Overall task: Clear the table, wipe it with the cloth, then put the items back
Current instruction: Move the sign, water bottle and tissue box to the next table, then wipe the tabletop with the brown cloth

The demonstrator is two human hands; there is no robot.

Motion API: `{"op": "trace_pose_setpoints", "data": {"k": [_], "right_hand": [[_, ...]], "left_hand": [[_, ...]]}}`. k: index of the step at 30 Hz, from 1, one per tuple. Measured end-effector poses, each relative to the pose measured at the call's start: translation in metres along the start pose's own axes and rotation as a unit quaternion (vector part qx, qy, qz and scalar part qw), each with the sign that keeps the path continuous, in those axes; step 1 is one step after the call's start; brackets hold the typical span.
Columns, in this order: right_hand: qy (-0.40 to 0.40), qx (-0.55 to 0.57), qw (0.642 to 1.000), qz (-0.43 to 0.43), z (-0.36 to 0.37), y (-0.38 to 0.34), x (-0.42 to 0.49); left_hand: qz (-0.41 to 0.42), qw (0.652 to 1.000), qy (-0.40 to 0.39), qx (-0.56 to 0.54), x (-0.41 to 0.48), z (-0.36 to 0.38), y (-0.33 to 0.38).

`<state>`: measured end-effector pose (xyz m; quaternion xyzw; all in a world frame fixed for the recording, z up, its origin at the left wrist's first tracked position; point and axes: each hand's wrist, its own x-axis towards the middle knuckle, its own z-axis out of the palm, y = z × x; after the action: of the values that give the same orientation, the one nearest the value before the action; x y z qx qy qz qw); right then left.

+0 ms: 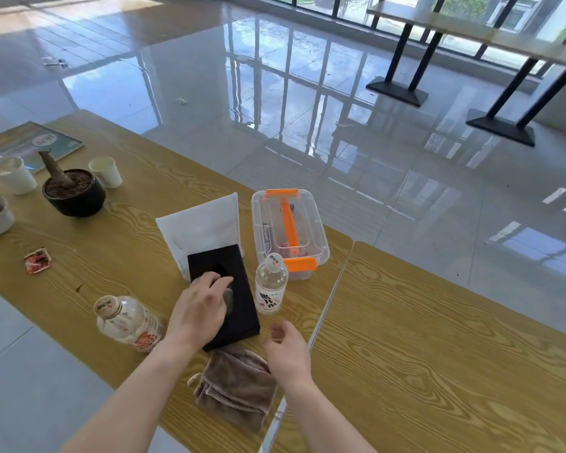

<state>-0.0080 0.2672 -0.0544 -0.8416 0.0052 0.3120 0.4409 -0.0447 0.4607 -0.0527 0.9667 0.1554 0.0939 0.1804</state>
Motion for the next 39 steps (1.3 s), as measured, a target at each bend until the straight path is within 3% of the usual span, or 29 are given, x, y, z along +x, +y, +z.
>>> {"op": "trace_pose_setpoints", "data": {"k": [8, 14, 17, 21, 27, 32, 39], "right_hand": [[-0.044, -0.101, 0.991, -0.074, -0.019, 0.022, -0.012], [-0.082, -0.238, 0.954, -0.161, -0.019, 0.039, -0.020], [-0.085, -0.301, 0.930, -0.195, -0.012, 0.045, -0.020], [-0.088, -0.336, 0.922, -0.173, -0.002, 0.050, -0.014], [-0.030, -0.401, 0.900, -0.167, 0.021, 0.065, -0.014], [-0.060, -0.317, 0.937, -0.135, 0.016, 0.074, -0.015], [-0.040, -0.120, 0.988, -0.086, -0.049, 0.089, -0.035]], "left_hand": [[0.034, 0.998, 0.054, -0.017, -0.063, 0.000, 0.035], [0.024, 1.000, 0.001, 0.003, -0.106, 0.036, 0.039], [-0.038, 0.996, -0.068, 0.044, -0.121, 0.057, 0.031], [-0.153, 0.980, -0.112, 0.066, -0.126, 0.069, 0.034], [-0.251, 0.961, -0.110, 0.040, -0.113, 0.076, 0.039], [-0.304, 0.942, -0.135, -0.035, -0.109, 0.072, 0.045], [-0.249, 0.942, -0.098, -0.204, -0.110, 0.066, 0.094]]}}
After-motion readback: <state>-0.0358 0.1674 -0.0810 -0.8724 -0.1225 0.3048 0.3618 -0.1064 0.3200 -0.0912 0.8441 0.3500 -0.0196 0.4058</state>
